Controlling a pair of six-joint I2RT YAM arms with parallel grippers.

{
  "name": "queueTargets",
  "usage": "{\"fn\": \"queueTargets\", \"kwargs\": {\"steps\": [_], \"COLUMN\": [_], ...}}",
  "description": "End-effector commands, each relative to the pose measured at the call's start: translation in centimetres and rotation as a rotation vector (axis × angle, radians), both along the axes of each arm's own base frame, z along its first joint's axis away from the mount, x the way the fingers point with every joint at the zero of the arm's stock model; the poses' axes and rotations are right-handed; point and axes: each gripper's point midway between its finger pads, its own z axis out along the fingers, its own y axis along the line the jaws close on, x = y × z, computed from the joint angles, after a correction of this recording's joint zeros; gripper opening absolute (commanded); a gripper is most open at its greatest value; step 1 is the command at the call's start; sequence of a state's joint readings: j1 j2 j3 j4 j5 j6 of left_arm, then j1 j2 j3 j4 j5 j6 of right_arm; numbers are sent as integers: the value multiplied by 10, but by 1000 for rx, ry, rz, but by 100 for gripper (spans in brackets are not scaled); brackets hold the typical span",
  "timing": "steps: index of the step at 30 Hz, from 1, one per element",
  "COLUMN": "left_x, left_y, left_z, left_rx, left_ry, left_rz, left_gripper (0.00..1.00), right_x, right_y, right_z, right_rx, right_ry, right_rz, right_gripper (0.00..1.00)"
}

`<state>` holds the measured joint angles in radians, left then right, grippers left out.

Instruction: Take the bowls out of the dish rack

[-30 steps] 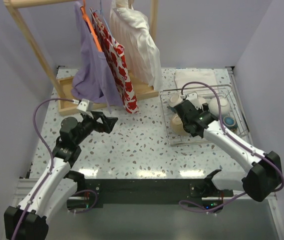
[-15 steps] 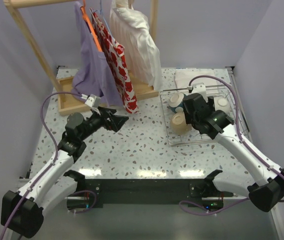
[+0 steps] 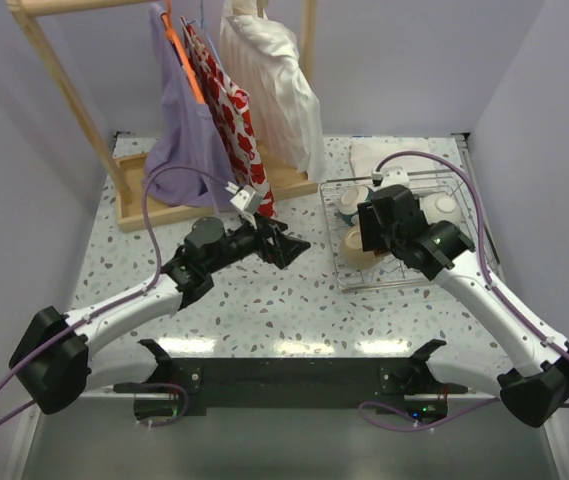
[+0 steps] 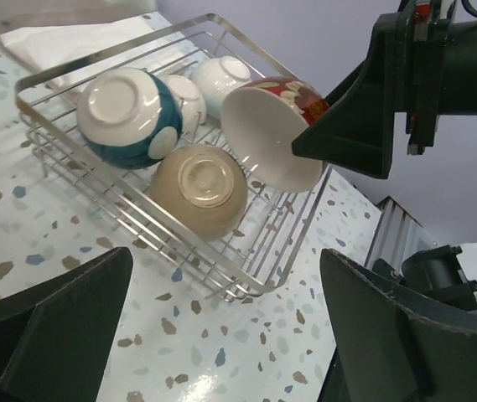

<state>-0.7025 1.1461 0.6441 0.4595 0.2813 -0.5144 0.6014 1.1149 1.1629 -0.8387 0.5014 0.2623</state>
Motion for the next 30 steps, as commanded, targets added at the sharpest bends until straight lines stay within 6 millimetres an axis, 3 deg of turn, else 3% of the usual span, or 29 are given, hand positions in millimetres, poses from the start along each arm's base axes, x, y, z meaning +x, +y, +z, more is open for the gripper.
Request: {"fn": "queueTargets", "kwargs": {"steps": [1,7,16,25,30], "left_x": [5,20,32,33,37], "left_y": [-29,-44,-42,-48,-37], "left_z": [43,33,18,13,5], "left_rx": [-94,-72,-36,-58,-114], "left_ry": [-97,-59,-51,-47,9], "left_rz": [-15,8,56,33,33], "left_gripper": [100,100,99,97,90], "right_x": [8,1,-16,-29,-36], "right_y": [21,45,83,109,118], "right_z": [45,50,67,78,86], "right_rx": [161,264,473,608,663], "right_ry": [-124,-121,-128,-126,-133], "right_rz": [45,150,311,431,482], "right_gripper": [0,0,0,0,0]}}
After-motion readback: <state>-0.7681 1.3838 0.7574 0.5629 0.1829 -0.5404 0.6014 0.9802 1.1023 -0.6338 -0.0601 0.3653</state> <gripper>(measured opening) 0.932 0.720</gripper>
